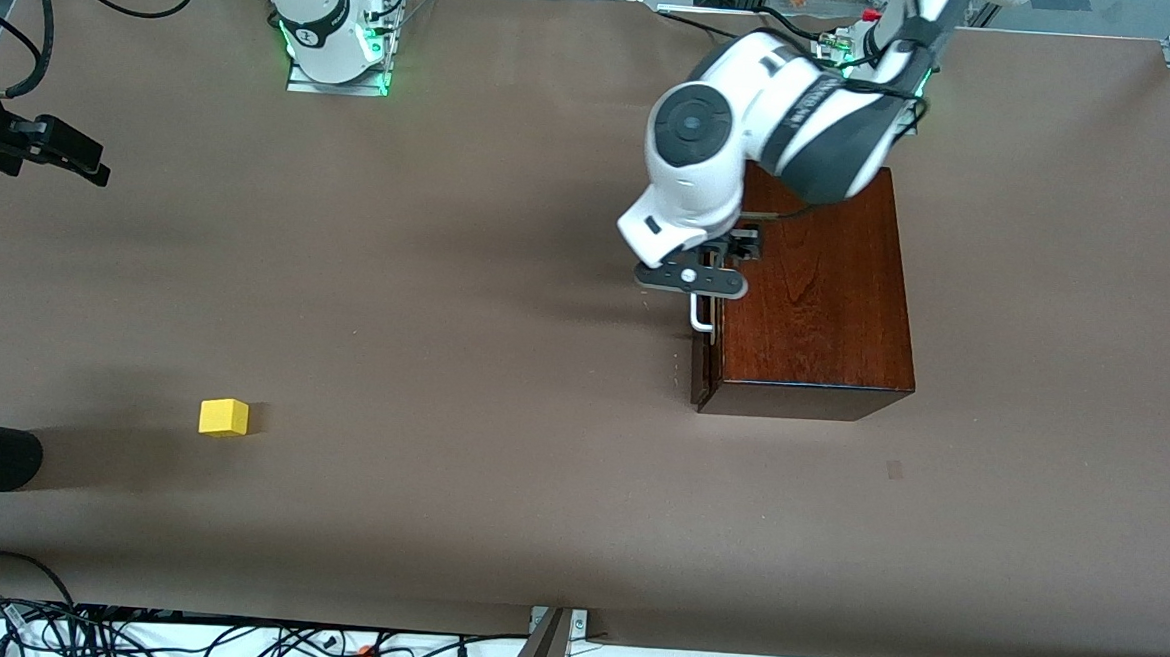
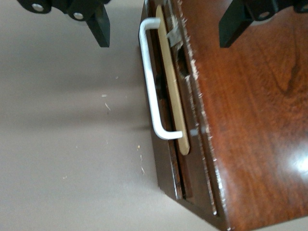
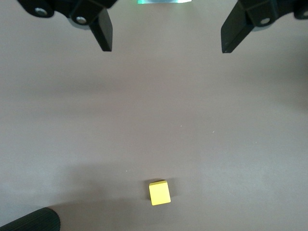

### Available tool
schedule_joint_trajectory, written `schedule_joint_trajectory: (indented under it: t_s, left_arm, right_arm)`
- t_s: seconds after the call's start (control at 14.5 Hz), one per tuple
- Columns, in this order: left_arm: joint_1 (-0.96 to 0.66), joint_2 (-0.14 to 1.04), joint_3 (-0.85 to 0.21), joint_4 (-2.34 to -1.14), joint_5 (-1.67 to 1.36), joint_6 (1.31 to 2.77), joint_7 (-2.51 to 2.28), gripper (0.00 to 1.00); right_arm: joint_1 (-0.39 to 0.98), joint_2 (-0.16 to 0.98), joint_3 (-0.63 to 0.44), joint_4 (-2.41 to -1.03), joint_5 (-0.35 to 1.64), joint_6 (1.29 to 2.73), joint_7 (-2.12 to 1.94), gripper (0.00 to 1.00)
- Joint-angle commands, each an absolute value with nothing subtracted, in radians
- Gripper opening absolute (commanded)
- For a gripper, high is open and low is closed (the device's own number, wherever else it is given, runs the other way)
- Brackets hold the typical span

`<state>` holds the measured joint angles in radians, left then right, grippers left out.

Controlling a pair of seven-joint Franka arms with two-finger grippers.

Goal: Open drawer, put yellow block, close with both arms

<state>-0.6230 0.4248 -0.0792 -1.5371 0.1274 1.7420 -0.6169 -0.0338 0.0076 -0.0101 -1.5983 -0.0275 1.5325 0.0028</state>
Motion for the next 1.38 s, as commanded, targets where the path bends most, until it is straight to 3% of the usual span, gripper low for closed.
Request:
schedule_joint_trajectory:
  t_s: [0.0, 1.31]
  left_arm:
    - [-0.684, 0.489, -0.064, -1.5, 0.21, 1.747, -0.699, 1.0]
    - [-0.767, 0.62, -0.066, -1.509, 0.291, 1.821, -0.894, 1.0]
  right_arm:
    - [-0.041, 0.005, -0.006, -1.601, -0.017, 1.531, 0.014, 1.0]
    - [-0.041, 0.009, -0.006, -1.601, -0.017, 1.532, 0.014, 1.0]
